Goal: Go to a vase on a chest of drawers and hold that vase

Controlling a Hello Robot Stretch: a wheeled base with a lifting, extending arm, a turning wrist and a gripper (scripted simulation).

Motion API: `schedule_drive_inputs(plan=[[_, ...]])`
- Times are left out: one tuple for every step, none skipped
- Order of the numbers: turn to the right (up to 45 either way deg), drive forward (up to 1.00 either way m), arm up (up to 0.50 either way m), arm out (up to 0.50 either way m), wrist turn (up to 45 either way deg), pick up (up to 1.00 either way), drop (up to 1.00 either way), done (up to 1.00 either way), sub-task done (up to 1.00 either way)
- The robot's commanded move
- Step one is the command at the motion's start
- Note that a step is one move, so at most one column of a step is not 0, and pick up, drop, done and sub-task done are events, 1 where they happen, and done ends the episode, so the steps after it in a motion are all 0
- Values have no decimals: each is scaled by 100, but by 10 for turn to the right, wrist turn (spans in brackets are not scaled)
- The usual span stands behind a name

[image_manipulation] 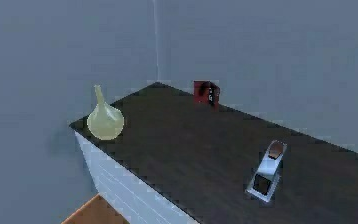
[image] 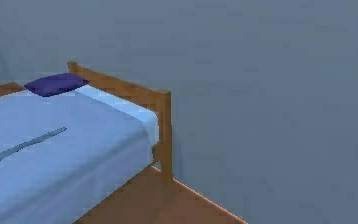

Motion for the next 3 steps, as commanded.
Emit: schedule_drive_inputs(plan=[[-180, 0, 0, 0, 0, 0, 0, 0, 0], [450, 0, 0, 0, 0, 0, 0, 0, 0], [120, 0, 0, 0, 0, 0, 0, 0, 0]])
